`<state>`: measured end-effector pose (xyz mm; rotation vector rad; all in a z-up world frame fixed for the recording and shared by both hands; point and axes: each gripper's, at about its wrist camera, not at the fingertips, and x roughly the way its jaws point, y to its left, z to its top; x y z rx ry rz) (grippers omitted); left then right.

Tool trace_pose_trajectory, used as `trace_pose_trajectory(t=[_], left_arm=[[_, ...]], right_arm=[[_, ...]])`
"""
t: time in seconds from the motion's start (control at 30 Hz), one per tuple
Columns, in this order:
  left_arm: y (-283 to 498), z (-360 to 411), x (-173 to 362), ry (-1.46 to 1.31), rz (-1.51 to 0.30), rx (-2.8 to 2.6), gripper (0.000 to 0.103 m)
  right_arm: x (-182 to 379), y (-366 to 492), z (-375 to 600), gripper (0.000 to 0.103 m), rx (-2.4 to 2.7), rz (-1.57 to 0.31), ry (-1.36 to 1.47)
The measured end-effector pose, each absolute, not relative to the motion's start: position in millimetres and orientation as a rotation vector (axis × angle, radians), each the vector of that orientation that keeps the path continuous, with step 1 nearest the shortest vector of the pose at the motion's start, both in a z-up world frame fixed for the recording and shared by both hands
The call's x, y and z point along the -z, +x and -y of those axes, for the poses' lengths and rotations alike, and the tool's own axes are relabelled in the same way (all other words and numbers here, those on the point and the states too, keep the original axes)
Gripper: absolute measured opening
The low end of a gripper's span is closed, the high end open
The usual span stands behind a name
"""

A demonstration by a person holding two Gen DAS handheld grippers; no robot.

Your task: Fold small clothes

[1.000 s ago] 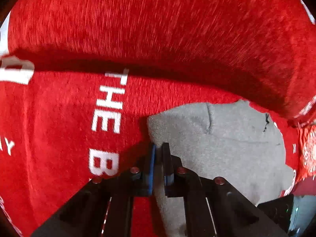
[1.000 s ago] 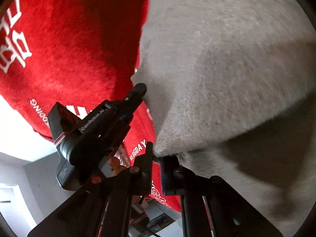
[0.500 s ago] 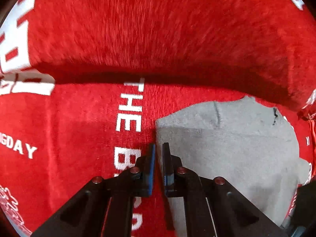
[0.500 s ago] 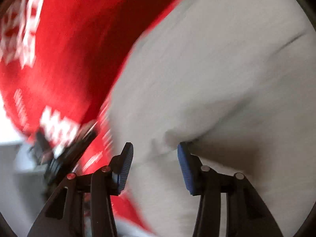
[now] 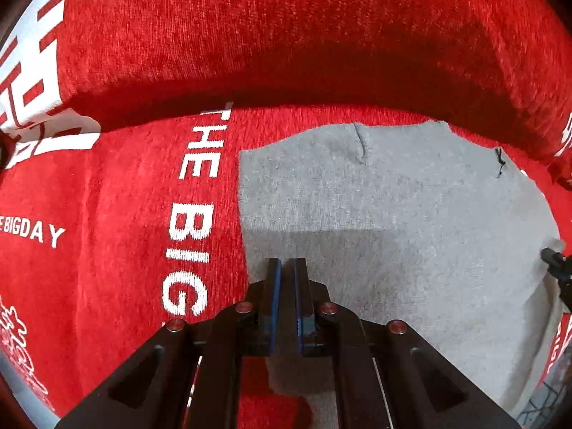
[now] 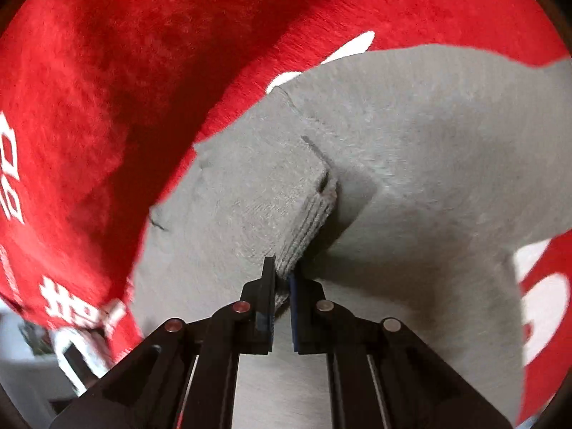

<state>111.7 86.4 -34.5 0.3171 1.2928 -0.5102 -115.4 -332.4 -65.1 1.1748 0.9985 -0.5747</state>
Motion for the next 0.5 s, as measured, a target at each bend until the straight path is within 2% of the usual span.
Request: trace_pose_trajectory(t=[0.1, 0.17, 0.33, 0.43, 0.5], left_arm=[[111, -81, 38, 0.337, -1.293, 0.506, 0.008], [110, -74, 40, 0.353, -1.288, 0.496, 0.008], [103, -44, 44, 0.394, -1.303, 0.454, 0.008], [91, -32, 34, 0.403, -1.315, 0.464, 0.008], [79, -29, 24, 0.407, -1.304, 0.475, 0.008]], right_arm=[[76, -122, 330, 0.007, 0.568, -1.026, 1.191], [73, -126, 331, 0.012, 0.570, -1.036, 1.209], [61, -158, 338, 0.014, 0.575, -1.099, 1.221], [54, -184, 342, 0.029, 0.558, -1.123, 1.221], [53, -189, 341, 0.044, 0.548, -1.132, 1.217]])
